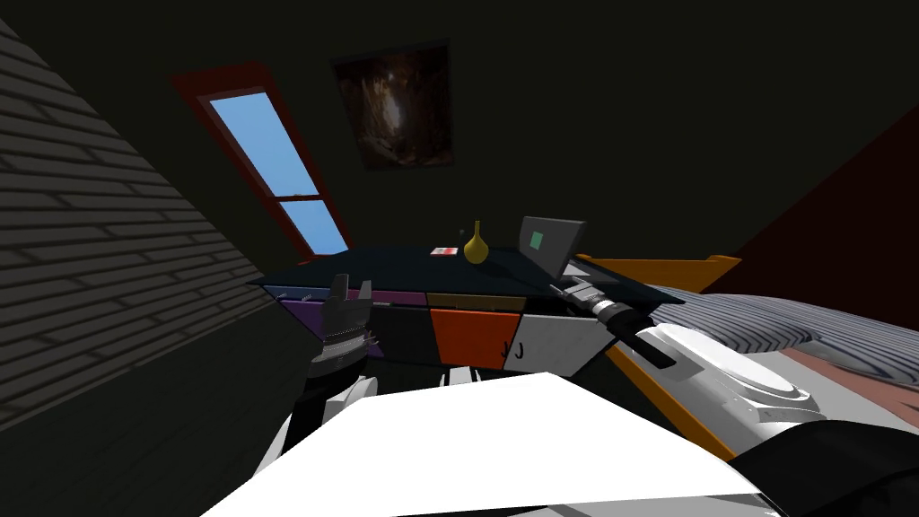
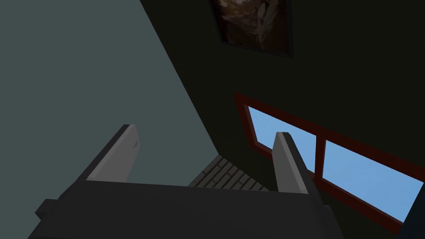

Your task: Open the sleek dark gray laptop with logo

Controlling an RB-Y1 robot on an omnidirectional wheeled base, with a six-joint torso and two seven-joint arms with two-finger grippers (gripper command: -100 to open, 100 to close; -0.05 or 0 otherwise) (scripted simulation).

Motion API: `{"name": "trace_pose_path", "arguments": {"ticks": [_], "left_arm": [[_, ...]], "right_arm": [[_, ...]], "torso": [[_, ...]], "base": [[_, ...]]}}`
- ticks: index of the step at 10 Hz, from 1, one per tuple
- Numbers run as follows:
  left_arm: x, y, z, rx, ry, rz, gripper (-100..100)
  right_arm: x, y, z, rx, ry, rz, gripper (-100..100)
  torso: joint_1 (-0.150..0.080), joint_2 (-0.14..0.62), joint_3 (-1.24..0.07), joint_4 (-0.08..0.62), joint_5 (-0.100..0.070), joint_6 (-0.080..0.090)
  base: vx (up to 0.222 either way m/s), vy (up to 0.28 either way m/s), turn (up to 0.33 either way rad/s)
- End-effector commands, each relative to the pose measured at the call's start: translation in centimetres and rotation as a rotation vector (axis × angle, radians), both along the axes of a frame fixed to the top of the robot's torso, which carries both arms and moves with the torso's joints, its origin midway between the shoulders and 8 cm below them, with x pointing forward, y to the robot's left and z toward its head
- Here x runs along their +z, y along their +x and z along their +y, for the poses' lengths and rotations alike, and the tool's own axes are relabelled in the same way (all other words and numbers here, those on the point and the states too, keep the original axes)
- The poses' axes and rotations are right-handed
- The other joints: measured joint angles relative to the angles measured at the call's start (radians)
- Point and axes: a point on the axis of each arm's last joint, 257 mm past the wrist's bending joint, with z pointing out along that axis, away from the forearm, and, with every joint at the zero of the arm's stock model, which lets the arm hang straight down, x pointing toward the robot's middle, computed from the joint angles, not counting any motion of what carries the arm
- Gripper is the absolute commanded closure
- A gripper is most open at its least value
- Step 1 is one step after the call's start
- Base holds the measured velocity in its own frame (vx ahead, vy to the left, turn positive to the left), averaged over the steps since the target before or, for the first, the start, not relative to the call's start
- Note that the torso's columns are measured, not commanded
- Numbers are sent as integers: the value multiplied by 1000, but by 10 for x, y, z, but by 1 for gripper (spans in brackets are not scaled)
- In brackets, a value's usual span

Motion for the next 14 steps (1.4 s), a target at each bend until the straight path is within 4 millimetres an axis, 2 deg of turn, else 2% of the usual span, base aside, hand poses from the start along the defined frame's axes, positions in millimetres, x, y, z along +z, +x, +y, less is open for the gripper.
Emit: {"name": "trace_pose_path", "arguments": {"ticks": [1, 6, 8, 9, 14], "left_arm": [[0, 0, 0, 0, 0, 0, 0], [0, 0, 0, 0, 0, 0, 0], [0, 0, 0, 0, 0, 0, 0], [0, 0, 0, 0, 0, 0, 0], [0, 0, 0, 0, 0, 0, 0]], "right_arm": [[19, -1, -40, -68, -141, 6, -100], [49, -2, -90, -155, -349, 26, -100], [46, -2, -86, -147, -330, 25, -100], [46, -2, -86, -146, -330, 25, 100], [52, 2, -99, -161, -99, -3, 100]], "torso": [[0, -1, -1, -1, -1, 1], [9, 13, 9, 1, 0, 5], [6, 11, 7, 1, -1, 5], [5, 10, 7, 0, -2, 5], [8, 10, 6, 0, 0, 5]], "base": [[29, 71, 68], [24, 77, 32], [4, 25, 1], [0, 0, 0], [-24, -6, 21]]}}
